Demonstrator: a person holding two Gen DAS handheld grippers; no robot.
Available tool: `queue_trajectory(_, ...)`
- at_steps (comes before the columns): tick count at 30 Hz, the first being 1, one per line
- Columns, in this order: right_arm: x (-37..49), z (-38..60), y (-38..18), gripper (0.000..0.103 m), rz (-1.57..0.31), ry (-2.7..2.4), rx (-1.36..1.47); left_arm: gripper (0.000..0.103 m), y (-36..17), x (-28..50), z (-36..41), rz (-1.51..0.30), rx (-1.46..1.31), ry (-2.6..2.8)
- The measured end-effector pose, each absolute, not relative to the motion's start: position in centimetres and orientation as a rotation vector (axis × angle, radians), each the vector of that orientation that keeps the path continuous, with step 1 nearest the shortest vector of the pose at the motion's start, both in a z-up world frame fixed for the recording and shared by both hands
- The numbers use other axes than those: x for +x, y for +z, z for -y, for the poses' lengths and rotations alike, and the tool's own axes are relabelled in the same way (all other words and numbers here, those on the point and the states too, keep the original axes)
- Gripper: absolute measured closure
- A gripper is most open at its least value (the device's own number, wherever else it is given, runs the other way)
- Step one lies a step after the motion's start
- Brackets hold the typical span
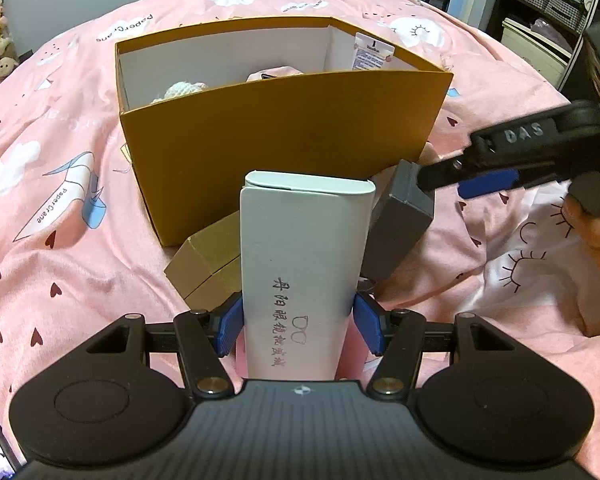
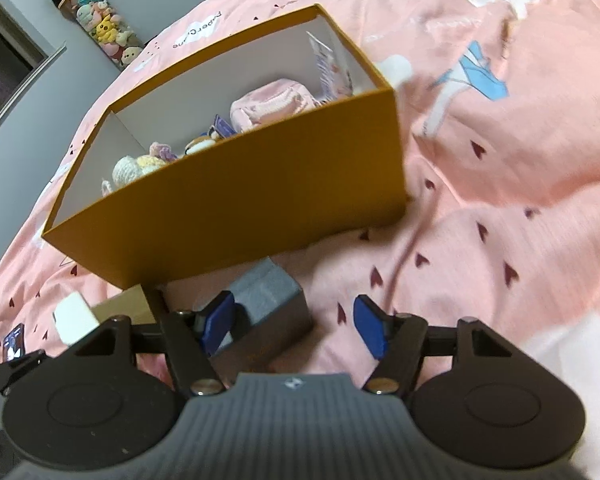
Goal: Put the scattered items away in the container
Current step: 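Lift the white glasses case and dark gray box off the bed with both tools, then carry the white glasses case and dark gray box toward the box with both tools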
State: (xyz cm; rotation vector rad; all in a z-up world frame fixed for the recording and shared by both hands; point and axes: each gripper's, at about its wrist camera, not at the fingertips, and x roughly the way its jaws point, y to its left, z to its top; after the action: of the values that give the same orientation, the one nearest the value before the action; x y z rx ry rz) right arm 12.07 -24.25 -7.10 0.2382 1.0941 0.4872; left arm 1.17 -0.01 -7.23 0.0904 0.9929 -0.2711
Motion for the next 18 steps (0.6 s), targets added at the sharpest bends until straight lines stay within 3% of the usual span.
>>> queue_trajectory(4,11.5,25.4,-7.7,0.044,-1.141,0.484,0.351,0.034,-7.4,1.3,1.0,-1.003,0.126,-0.298)
queue_trajectory(18,10.9,25.5,-7.6,0.044,-1.145,0.477,0.350,0.034,-8.9,2.7,4.9,-1.049,0.293,-0.294)
